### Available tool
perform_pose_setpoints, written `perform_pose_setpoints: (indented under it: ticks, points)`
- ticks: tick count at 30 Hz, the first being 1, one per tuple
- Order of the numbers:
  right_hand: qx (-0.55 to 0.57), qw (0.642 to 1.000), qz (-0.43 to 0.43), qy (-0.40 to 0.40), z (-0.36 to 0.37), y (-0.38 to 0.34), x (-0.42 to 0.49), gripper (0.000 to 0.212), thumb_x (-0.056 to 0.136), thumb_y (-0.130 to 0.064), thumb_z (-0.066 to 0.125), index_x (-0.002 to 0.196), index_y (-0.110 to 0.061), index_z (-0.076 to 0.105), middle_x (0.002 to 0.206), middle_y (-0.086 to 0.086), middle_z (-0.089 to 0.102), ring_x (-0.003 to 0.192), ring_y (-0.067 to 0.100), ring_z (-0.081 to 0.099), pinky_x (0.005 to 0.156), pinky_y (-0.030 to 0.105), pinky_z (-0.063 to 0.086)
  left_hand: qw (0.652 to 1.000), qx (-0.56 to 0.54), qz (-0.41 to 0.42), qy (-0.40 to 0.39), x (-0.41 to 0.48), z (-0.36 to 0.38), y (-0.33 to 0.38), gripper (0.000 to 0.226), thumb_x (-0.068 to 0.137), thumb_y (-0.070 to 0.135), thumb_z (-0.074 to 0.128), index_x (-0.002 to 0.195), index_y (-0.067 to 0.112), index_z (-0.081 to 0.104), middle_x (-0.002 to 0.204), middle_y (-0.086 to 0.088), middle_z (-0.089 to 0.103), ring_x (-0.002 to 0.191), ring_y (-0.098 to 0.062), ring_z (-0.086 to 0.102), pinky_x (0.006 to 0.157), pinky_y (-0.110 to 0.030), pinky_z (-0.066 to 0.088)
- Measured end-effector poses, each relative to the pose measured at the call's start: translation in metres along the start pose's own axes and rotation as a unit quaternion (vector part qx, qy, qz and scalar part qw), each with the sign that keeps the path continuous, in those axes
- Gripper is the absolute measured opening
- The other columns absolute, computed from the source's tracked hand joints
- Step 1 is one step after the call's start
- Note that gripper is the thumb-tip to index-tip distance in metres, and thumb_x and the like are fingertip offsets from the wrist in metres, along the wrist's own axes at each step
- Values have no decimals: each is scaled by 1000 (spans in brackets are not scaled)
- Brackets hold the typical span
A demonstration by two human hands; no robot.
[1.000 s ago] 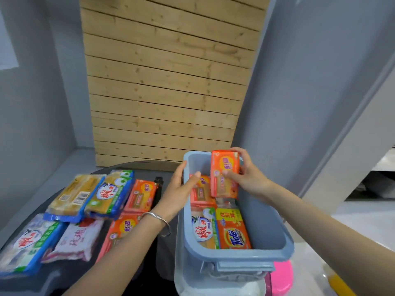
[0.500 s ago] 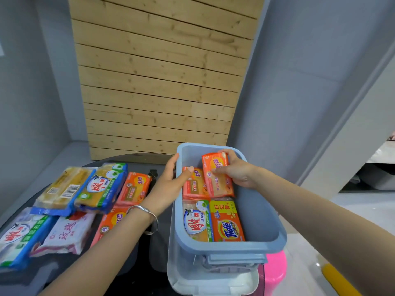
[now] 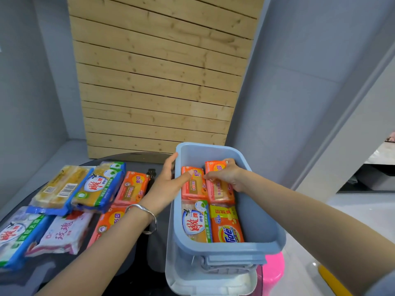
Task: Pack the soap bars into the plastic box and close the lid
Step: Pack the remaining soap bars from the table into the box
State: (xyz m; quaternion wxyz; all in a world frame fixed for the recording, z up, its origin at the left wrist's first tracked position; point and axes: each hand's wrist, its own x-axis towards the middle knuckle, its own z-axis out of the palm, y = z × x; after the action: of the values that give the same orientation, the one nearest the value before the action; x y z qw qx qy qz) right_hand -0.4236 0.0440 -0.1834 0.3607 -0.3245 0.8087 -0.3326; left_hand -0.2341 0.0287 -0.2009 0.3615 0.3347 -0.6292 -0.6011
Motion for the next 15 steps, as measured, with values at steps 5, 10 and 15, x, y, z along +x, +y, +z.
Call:
perform_pose_setpoints:
  ticks: [5, 10, 15]
  points:
    - [-16, 1000, 10, -20, 0, 4, 0, 84, 68, -30, 82, 132, -20, 29, 122, 10, 59, 105, 27, 63, 93, 49, 52, 1000, -1, 2, 0, 2, 0, 0, 65, 89, 26, 57, 143, 32, 21, 100, 18, 53, 62, 15, 63, 47, -7, 48]
    - [-88, 996, -14, -25, -6, -1, -6, 76, 81, -40, 69, 138, -14, 27, 132, 10, 55, 114, 28, 60, 96, 44, 50, 1000, -1, 0, -2, 1, -1, 0, 65, 88, 26, 57, 143, 33, 21, 101, 18, 52, 62, 16, 62, 47, -6, 47]
    - [-191, 968, -25, -159, -12, -1, -31, 51, 95, -47, 44, 142, -31, 35, 146, 0, 45, 125, 23, 49, 104, 41, 40, 1000, 2, 2, -2, 3, -1, -1, 66, 89, 23, 57, 143, 30, 22, 107, 13, 53, 62, 18, 61, 47, -4, 46]
